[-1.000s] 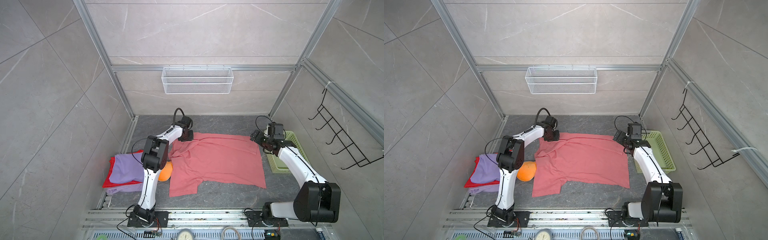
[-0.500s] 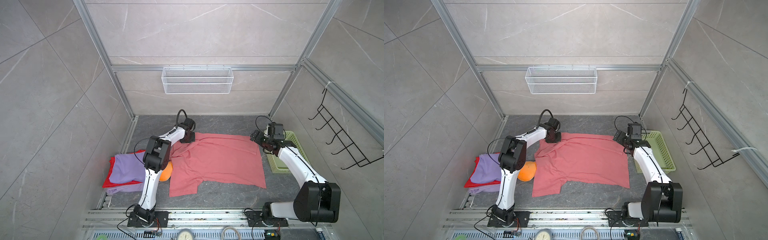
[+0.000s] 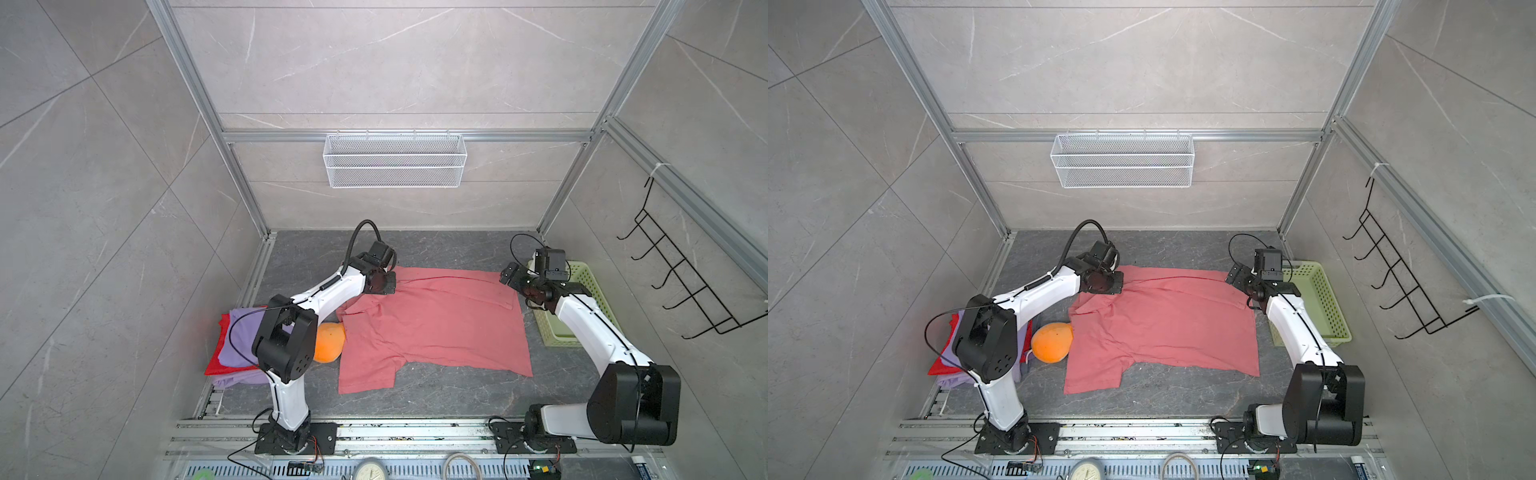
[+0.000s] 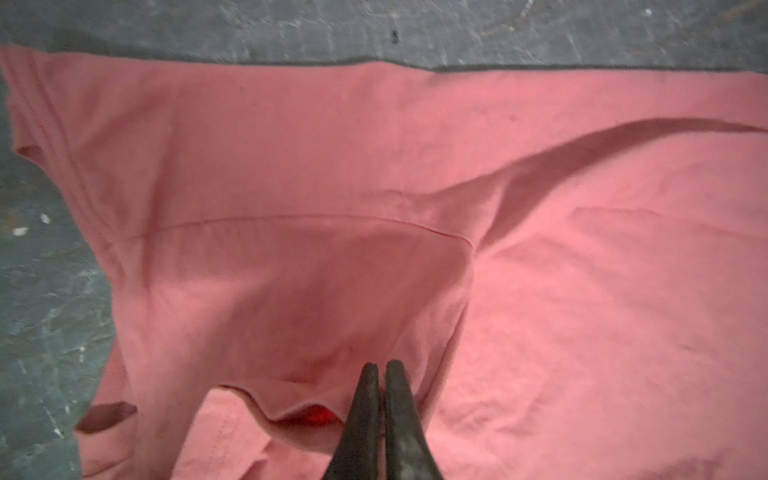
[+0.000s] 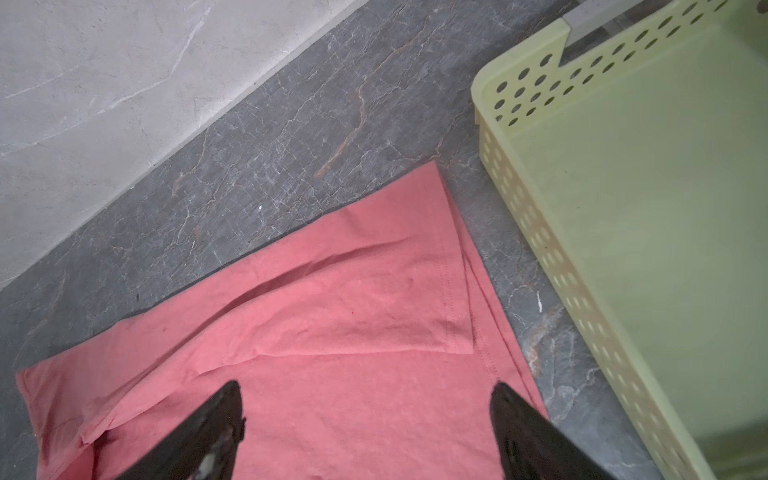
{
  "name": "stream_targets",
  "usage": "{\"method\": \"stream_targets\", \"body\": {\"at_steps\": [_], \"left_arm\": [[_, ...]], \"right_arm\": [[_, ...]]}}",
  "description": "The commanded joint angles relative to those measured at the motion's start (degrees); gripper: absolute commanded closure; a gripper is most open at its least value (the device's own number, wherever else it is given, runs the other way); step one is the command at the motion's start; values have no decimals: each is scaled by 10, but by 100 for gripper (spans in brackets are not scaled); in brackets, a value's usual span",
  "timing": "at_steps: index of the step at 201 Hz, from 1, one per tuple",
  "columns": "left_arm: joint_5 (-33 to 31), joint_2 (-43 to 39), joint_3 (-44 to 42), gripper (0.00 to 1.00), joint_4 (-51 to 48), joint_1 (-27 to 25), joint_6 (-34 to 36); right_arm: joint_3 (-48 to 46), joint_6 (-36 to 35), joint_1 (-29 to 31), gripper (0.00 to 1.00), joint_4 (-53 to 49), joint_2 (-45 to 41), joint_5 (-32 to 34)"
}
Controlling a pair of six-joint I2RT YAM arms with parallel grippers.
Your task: Fold and stack the t-shirts
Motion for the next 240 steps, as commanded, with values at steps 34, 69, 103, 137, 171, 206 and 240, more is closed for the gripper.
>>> {"method": "stream_targets", "body": {"at_steps": [34,69,103,137,171,206,240], "left_arm": [[73,-74,-62,57,-63,-50,77],[-14,-65,1,38,-87,-36,106],[13,-21,51,36,-47,23,61],[54,68,111,38,-58,83,-13],[78,121,129,39,-41,98,-56],[84,139,113,40,-34,99,-97],[93,156,88,40,-30,99,-117]], "right_arm": [[-2,-10,1,7,-6,1,6],[-2,-3,1,7,-4,3,-10],[-15,6,1,7,4,0,-24],[-31,29,0,8,18,18,-42],[-43,50,11,9,51,56,-73],[-37,66,44,10,77,116,-79],[-4,91,63,10,79,188,-64]]}}
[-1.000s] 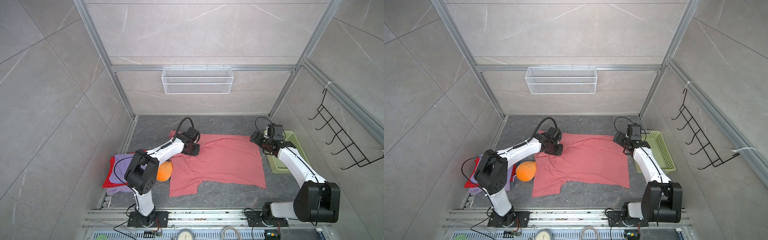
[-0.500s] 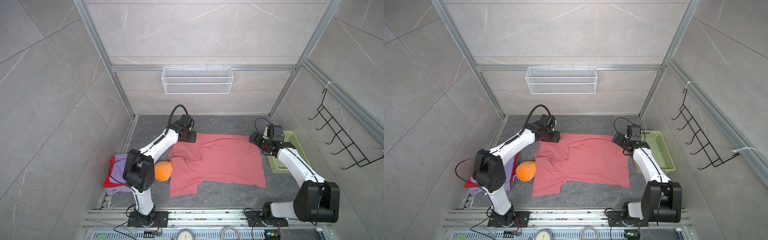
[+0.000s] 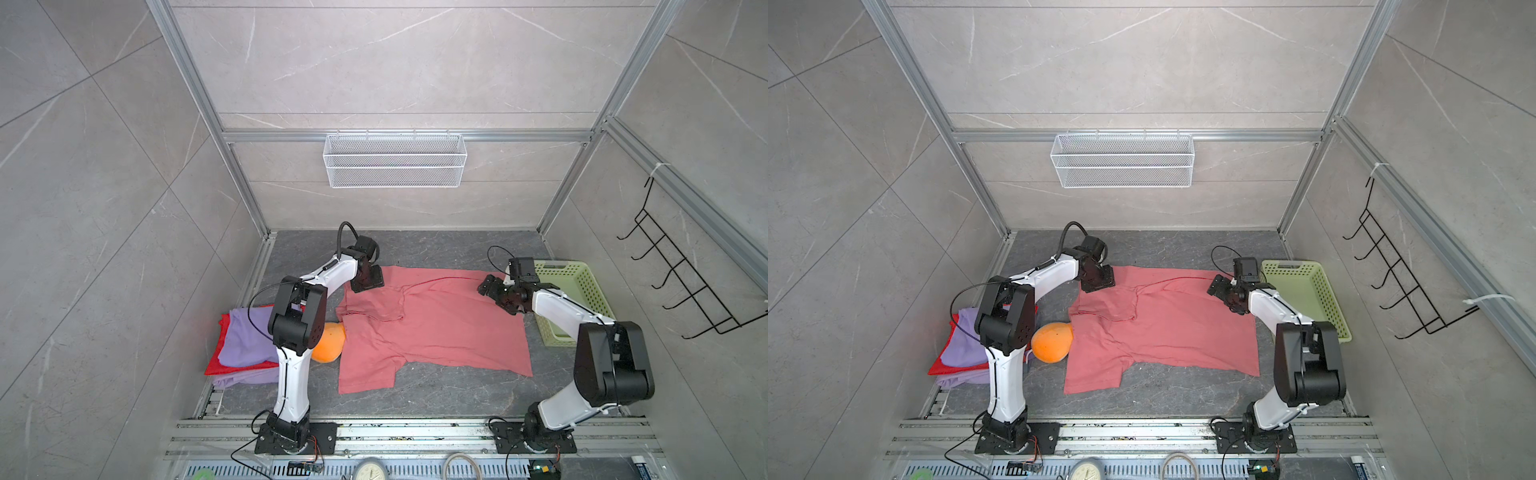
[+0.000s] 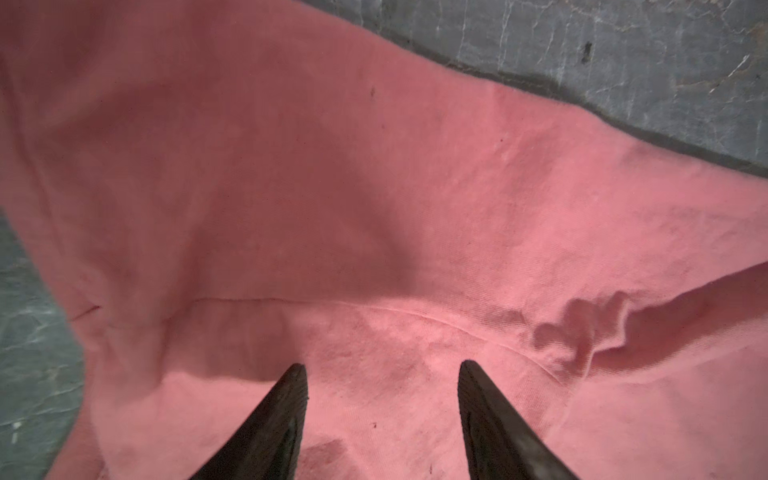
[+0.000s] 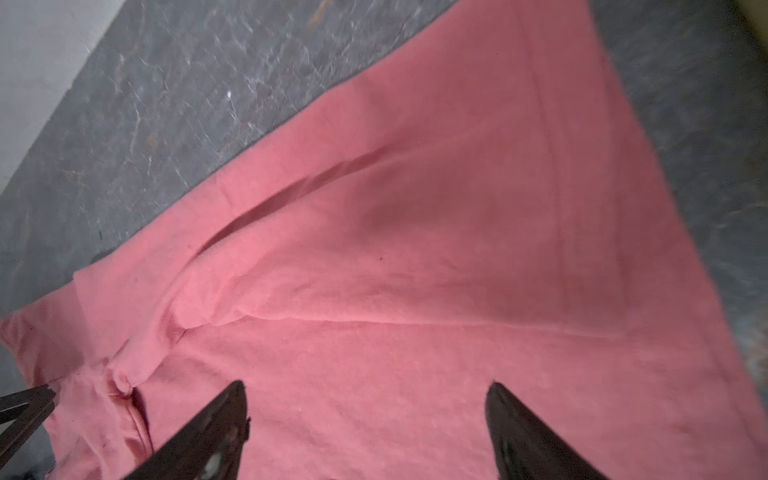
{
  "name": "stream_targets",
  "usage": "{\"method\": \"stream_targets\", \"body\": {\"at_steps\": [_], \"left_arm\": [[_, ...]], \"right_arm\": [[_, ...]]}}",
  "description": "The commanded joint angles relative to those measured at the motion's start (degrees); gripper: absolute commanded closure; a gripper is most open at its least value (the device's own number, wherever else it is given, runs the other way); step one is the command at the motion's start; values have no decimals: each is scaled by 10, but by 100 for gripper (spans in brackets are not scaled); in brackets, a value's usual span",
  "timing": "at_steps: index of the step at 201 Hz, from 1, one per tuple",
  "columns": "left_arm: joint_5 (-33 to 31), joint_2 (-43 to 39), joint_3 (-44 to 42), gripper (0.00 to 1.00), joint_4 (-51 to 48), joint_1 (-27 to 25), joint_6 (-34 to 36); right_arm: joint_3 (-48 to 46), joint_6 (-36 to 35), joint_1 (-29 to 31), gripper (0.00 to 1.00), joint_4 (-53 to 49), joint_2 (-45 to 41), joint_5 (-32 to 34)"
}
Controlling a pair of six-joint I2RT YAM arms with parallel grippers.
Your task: Fold and stack the t-shirts
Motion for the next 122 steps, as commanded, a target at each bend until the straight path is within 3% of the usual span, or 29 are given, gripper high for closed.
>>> {"method": "stream_targets", "body": {"at_steps": [1,69,122], "left_arm": [[17,9,-9,40,-1,0,-34],[58,81,16,40,19,28,-79],[84,198,171,41,-27,55,-71]], "right_arm": [[27,29,9,10,12,46,5],[102,74,29,12,9,163,12],[229,80,30,12,-32,270,15]]}}
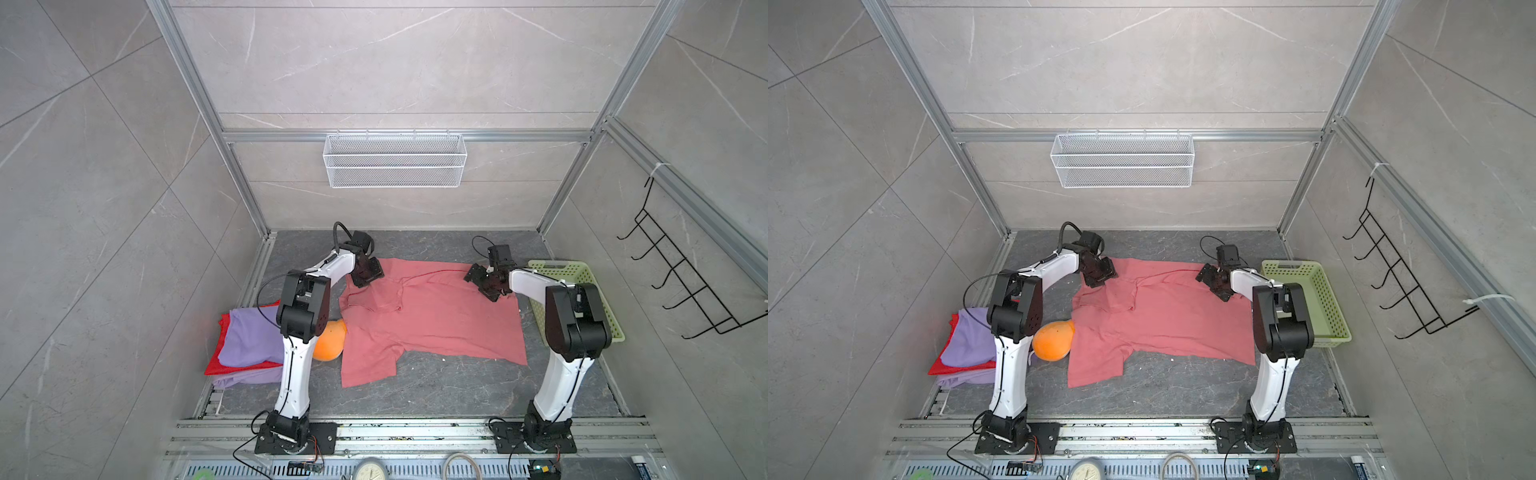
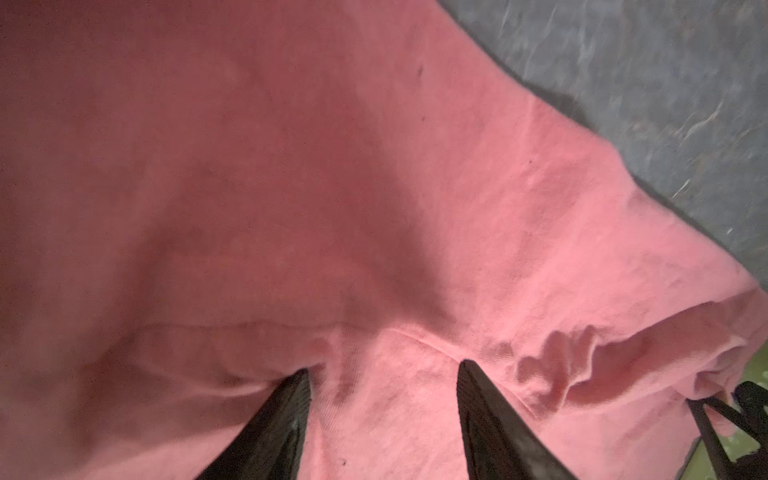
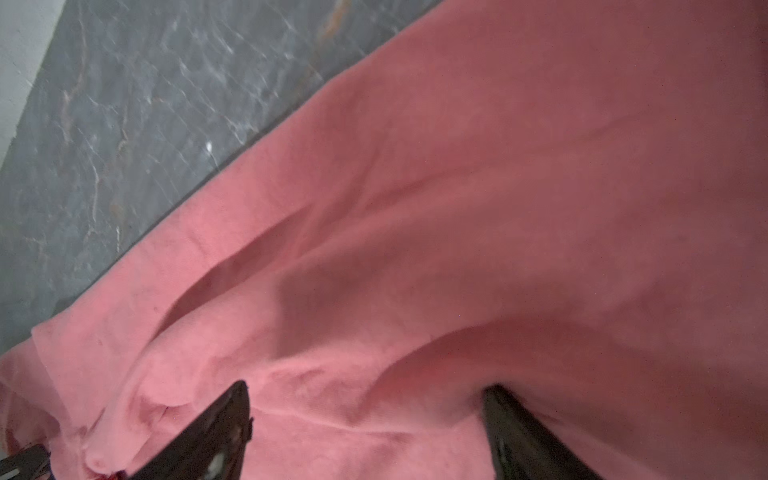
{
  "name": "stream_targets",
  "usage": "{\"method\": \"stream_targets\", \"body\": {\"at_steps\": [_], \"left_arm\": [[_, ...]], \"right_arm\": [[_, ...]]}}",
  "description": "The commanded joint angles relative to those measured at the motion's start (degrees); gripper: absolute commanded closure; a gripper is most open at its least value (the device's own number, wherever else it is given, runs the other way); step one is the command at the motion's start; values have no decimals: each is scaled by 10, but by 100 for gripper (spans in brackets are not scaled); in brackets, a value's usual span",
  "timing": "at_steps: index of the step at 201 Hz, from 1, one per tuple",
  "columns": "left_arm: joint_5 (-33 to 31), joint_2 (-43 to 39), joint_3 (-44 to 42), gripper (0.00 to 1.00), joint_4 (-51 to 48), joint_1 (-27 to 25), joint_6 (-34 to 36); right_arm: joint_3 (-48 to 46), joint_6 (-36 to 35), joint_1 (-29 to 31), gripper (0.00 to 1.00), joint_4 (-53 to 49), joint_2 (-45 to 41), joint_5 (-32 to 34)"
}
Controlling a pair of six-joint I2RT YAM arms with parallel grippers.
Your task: Fold and stack the t-shirts
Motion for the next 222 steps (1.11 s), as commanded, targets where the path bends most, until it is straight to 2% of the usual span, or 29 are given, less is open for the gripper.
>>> {"method": "stream_targets", "body": {"at_steps": [1,29,60,83,110,126,153,186,222], "left_arm": [[10,90,54,41,-39,14,-1],[21,150,159,41,-67,26,-1],[40,195,236,40,-60,35,4],[46,207,259,40,-39,41,14],[47,185,250,41,7,43,47],[44,139,213,41,40,41,70],[18,14,94,39,104,31,108],[10,-103,-18,38,82,15,99],[-96,-224,-159,37,21,-8,79]], "right_arm": [[52,11,3,12,-43,68,4],[162,0,2,13,-87,135,12],[274,-14,-3,13,-133,200,29],[325,-16,-10,13,-139,229,36],[350,-16,-14,14,-148,229,44],[337,-24,-15,14,-143,207,49],[253,-48,-14,14,-86,121,39],[148,-63,-5,14,-55,15,-15],[50,-64,22,13,-47,-72,-29]]}}
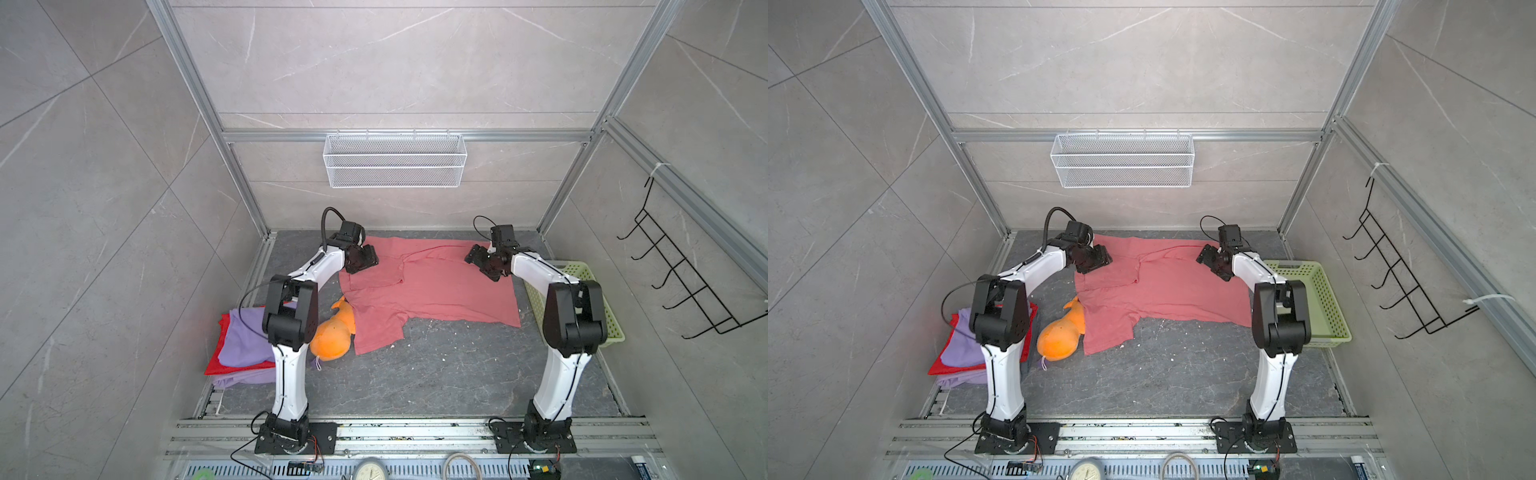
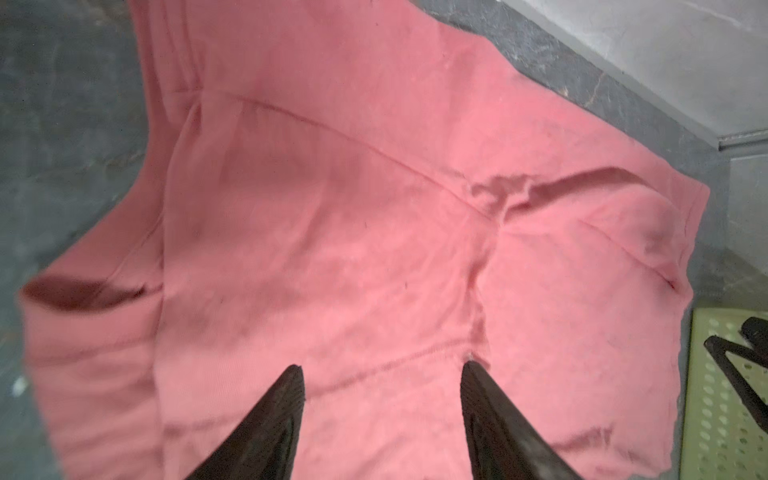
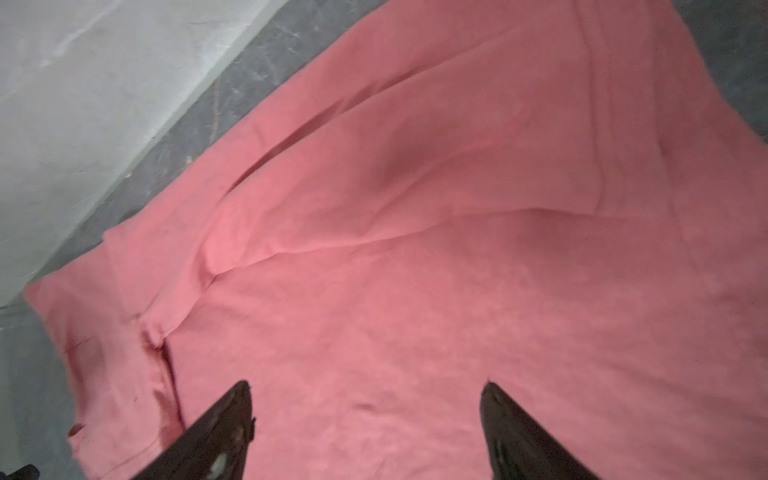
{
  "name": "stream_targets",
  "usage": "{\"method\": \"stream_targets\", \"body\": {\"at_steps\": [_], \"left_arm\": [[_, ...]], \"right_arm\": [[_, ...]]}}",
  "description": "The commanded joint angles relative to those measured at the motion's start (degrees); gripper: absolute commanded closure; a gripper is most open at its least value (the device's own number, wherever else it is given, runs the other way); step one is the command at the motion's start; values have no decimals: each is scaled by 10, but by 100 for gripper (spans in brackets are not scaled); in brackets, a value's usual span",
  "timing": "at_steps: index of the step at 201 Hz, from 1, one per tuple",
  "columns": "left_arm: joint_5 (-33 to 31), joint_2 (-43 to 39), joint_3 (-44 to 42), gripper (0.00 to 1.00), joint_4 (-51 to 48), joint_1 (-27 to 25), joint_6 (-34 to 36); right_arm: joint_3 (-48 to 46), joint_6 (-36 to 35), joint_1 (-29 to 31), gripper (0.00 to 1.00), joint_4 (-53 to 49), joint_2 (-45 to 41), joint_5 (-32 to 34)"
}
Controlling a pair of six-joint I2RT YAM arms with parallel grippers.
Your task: Fold and stack the t-shirts
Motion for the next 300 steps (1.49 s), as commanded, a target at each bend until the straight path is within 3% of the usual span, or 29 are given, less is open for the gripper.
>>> {"method": "stream_targets", "body": {"at_steps": [1,64,94,147,192,224,248,300], "left_arm": [[-78,-90,-70,37,-48,-14,-3],[-71,-245,-294,36,-33,-54,-152],[-88,-237,-352,35,10,-68,-215],[-187,-202,-382,35,24,-71,-290],[-190,-214,-386,35,50,-71,-255],[-151,-223,-373,35,35,-71,-208],[-87,-250,-396,36,26,-75,-215],[-97,-298,-418,35,-94,-114,-247]], "right_arm": [[-51,-13,21,13,18,-53,-23],[-139,1,24,13,39,-119,-20],[-155,3,30,13,49,-119,-23],[-162,9,31,13,62,-77,-14],[-156,-1,31,13,55,-69,-7],[-157,-29,30,13,23,-101,16],[-178,-40,29,12,-14,-144,54],[-279,-6,-21,8,-43,-249,99]]}}
